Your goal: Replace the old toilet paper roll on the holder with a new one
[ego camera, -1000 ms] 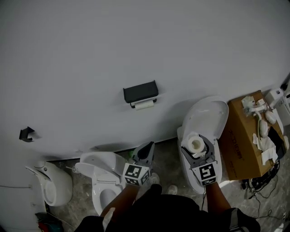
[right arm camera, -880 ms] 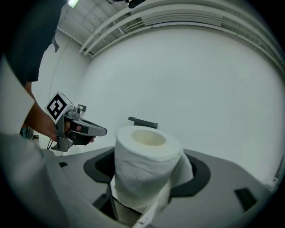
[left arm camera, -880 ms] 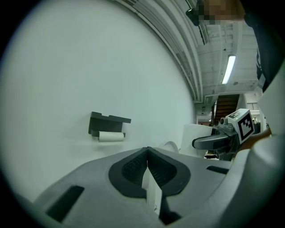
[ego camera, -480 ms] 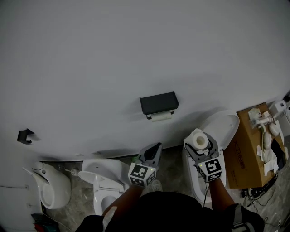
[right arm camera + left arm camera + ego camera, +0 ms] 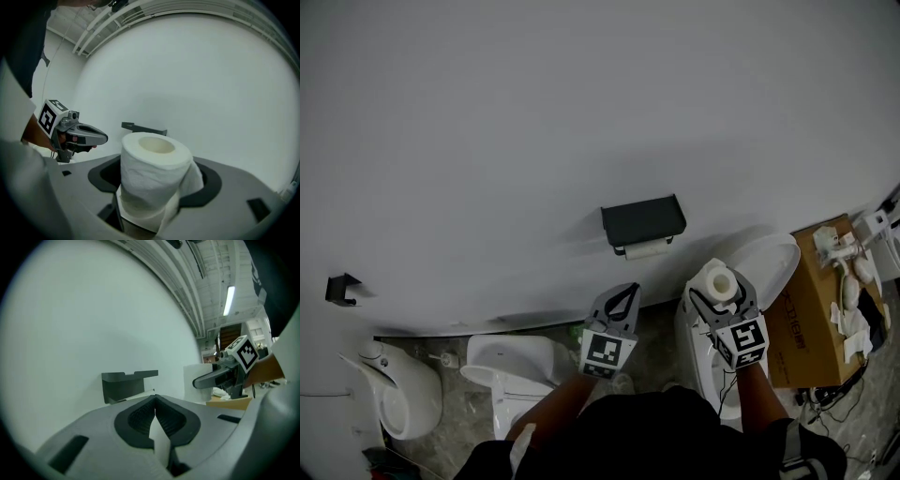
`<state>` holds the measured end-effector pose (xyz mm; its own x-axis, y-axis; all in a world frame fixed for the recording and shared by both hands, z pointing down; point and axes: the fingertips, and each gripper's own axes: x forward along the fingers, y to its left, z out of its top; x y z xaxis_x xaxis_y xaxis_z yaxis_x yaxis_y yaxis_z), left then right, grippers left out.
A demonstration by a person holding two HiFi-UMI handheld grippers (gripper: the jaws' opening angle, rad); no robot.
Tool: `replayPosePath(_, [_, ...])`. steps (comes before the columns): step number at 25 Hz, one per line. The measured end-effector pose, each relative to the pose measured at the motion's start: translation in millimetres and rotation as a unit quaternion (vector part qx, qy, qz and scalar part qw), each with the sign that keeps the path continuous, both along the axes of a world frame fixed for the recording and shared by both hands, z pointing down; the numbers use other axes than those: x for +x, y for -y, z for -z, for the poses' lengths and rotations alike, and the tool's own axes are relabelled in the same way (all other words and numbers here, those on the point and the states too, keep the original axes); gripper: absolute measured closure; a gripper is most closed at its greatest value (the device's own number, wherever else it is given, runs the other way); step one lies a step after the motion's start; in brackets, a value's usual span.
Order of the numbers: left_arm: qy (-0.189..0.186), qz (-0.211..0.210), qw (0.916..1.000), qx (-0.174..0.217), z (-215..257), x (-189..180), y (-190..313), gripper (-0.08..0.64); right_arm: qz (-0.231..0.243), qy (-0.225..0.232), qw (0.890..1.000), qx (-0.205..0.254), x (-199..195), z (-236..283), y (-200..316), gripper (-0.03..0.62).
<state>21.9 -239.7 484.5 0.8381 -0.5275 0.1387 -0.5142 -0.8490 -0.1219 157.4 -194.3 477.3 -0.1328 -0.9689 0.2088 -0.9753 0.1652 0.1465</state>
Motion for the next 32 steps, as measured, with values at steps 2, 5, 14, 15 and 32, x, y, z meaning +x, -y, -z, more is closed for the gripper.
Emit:
replayPosePath(2, [0.048,0.021,0.9983,0.026,-5,3,7,0.554,-0.002,0.004,1.000,-0.008,3,-3,2,0.262])
replayPosePath(5, [0.117,0.041,0.9899,0.069,-11,11,15,0.551,0.002,0.010,1.000,-0.019,8,-8,5,0.262])
replayPosePath(14, [0.279,0.079,0.9283,0.232,-17,37,25,0.410,0.037,0.028,0.999,-0.025,20,-10,11,0.262])
replayPosePath(15, [0.296,0.078,0.9166,0.257,-16,41,26,0.408,0.041,0.030,0.999,-0.020,22,-8,12,0.262])
replayPosePath(32, [0.518,0.077,0.7539,0.397,-43,69,68,0.332,0.061,0.076,0.995,-0.026,50,-18,4,0.262])
